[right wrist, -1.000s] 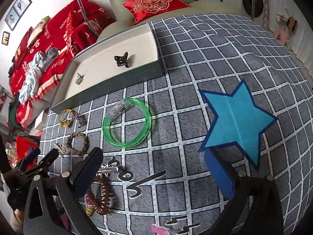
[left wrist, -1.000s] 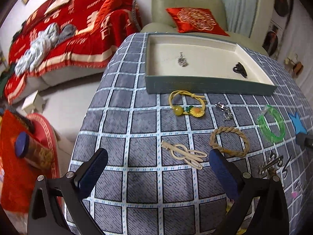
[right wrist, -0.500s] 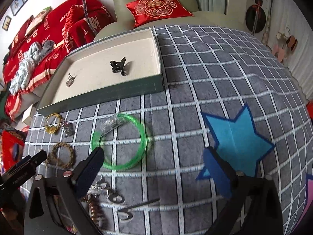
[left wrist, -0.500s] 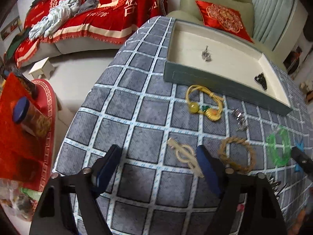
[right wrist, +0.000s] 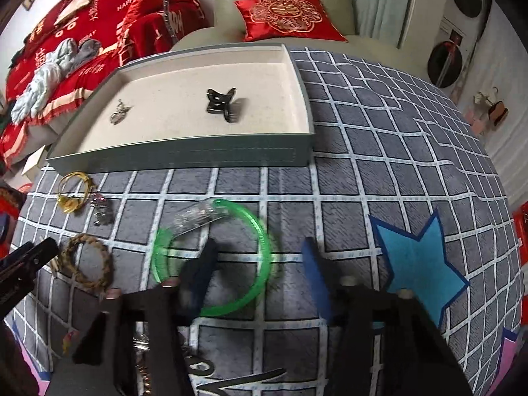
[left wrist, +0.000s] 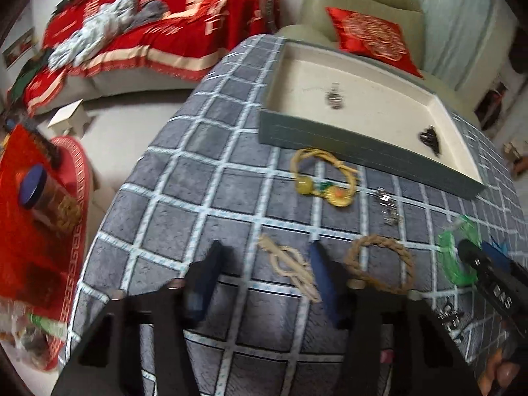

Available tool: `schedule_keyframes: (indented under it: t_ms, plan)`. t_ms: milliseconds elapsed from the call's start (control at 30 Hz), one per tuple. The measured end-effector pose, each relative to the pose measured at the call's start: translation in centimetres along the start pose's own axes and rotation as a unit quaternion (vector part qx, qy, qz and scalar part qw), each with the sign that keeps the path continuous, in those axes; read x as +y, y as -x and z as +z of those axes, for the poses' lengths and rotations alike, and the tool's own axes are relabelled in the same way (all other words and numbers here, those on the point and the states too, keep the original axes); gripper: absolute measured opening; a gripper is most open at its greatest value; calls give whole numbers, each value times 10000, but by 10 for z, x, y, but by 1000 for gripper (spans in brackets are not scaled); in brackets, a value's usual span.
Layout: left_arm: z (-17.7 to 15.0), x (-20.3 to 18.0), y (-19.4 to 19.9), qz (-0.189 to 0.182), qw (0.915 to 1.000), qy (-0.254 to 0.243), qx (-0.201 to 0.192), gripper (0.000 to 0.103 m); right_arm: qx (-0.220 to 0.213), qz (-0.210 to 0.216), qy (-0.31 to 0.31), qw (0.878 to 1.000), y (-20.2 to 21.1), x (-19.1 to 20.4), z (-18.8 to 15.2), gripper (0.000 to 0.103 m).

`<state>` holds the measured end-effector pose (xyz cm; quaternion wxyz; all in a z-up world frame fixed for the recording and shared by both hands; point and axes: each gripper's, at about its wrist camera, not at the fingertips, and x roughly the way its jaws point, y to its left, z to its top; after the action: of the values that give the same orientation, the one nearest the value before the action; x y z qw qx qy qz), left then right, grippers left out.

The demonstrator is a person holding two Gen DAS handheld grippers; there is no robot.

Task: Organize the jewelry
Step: 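Grasp the cream hairpin with the left tool while the right tool grasps the green bangle, then lower the hairpin into the tray with the left tool while the right tool places the bangle there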

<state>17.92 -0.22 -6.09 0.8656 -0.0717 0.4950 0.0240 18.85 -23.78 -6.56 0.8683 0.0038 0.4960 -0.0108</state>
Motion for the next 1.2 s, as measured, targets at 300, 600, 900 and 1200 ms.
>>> schedule_keyframes:
  t_ms: [300,600,900,1200]
  plan:
    - [-2,5,5,-852,9955,-388,-120,27,-23,154,-92,9998,9,-4,-5,8]
    - [2,15,20,-1135,9914,-589,-263,27,-105,411,-257,9988,24,-13,-7,8]
    - [26,13,49,-1337,9865,-745,-584,27,-258,660,-315,9970,47,-13,3,8]
    - [83,0,69,-1524,9787,-914,-1026,27,-322,835,-348,9954,55,-11,35,8]
